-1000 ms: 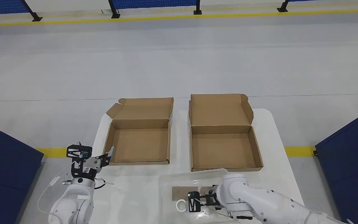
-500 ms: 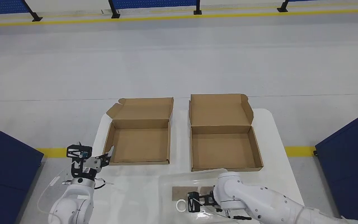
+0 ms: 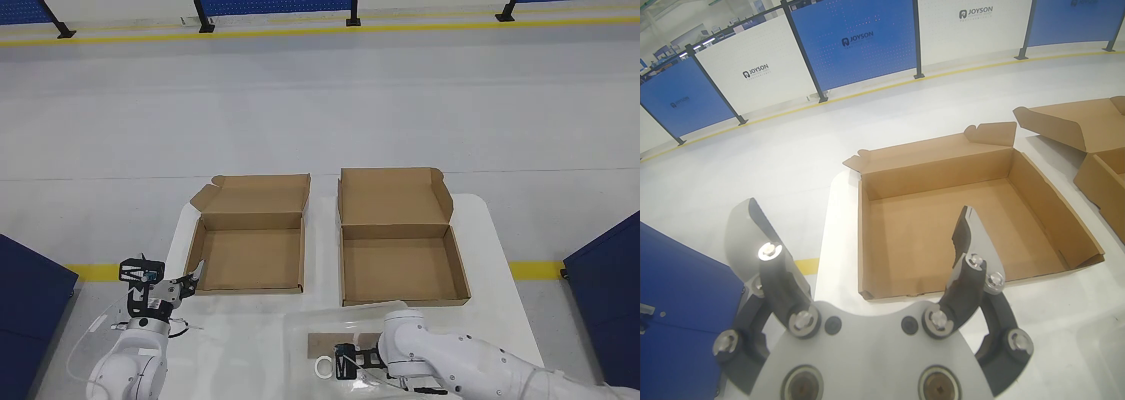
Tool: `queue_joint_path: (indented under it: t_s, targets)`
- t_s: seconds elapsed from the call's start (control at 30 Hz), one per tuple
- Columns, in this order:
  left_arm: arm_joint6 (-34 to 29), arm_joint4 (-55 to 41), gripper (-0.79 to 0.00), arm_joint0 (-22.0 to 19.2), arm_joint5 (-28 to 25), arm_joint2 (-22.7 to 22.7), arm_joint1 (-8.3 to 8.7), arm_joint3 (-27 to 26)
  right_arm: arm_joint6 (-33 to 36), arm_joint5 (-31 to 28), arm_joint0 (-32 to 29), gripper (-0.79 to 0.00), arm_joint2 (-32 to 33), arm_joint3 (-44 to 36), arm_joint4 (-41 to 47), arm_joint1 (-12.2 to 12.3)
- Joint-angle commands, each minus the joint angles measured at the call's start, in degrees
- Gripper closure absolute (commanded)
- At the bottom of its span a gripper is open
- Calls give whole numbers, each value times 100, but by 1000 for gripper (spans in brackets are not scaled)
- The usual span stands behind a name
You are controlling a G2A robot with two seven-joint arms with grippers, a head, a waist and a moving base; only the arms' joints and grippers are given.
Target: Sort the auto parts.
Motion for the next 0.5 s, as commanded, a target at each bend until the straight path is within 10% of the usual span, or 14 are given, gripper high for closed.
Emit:
queue_joint_path:
  t_s: [0.0,0.23,0.33,0.47]
  targets:
    - [0,0,-785,0,0,0,0,0,-13,-13,23,-243,-23,48,14,-16]
    - [0,0,-785,0,0,0,0,0,9,9,71,-203,-53,166,61,-74]
    - [0,0,-785,0,0,0,0,0,-46,-18,61,0,-18,222,102,-89]
    - [0,0,-785,0,0,0,0,0,-155,-73,30,0,31,280,136,-98]
